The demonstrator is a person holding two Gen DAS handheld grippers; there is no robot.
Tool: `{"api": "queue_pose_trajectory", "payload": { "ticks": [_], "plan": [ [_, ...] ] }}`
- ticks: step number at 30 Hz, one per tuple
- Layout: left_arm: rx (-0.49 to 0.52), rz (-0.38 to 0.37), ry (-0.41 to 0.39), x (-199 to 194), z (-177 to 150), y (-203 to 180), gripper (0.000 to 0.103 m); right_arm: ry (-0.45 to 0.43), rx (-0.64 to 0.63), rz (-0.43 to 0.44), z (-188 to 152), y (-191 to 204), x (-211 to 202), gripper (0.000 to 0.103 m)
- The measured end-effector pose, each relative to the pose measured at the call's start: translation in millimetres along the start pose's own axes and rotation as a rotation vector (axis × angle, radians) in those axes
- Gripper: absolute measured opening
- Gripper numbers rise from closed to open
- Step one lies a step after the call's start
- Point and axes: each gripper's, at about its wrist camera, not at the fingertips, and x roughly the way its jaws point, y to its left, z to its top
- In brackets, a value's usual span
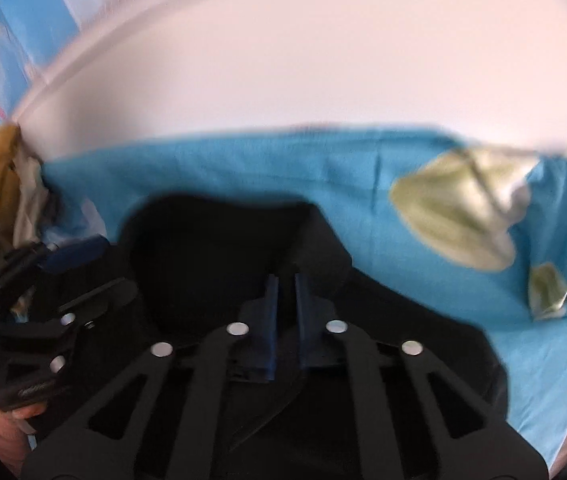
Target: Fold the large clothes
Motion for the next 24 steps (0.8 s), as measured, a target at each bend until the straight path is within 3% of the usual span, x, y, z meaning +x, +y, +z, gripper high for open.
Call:
{"api": "queue_pose_trajectory", "payload": {
  "ticks": [5, 7, 11, 13, 14, 15, 17, 19, 22, 24],
  "plan": [
    [-0.013, 0.051, -0.085, -15.9, 10.4, 8.2, 0.054, -0.169, -0.050, -0.011, 25.9, 11.7, -30.9, 0.004],
    [-0.017, 0.051, -0.086, -15.9, 9.5, 8.1, 0.054, -0.165, -0.073, -0.016, 27.5, 17.4, -23.9, 0.004],
    [0.044, 0.116, -0.060, -1.7, -2.1, -1.9, 0.057, -0.070, -0.109, -0.056, 19.9, 20.3, 12.2, 0.010],
    [0.080, 0.143, -0.051, 2.6, -7.6, -5.4, 0.065, -0.047, -0.099, -0.074, 14.8, 12.1, 11.6, 0.035],
    [0.094, 0.158, -0.051, 2.6, -10.3, -5.6, 0.072, -0.058, -0.102, -0.065, 13.1, 8.9, 5.2, 0.059],
    [0.102, 0.158, -0.054, 4.5, -12.9, -4.9, 0.075, -0.096, -0.104, -0.073, 10.5, 2.9, -8.3, 0.072],
    [0.120, 0.130, -0.051, 3.3, -16.4, -5.5, 0.076, -0.133, -0.110, -0.091, 2.9, -11.8, -33.3, 0.069],
    [0.141, 0.149, -0.050, 5.1, -18.4, -6.0, 0.076, -0.093, -0.113, -0.123, -5.5, -26.4, -40.5, 0.063],
    [0.138, 0.176, -0.038, 12.0, -19.2, -7.1, 0.077, -0.031, -0.097, -0.196, -22.8, -52.3, -37.5, 0.063],
    [0.134, 0.197, -0.045, 15.4, -17.2, -9.5, 0.078, 0.012, -0.051, -0.197, -34.2, -76.2, -30.0, 0.042]
  ]
}}
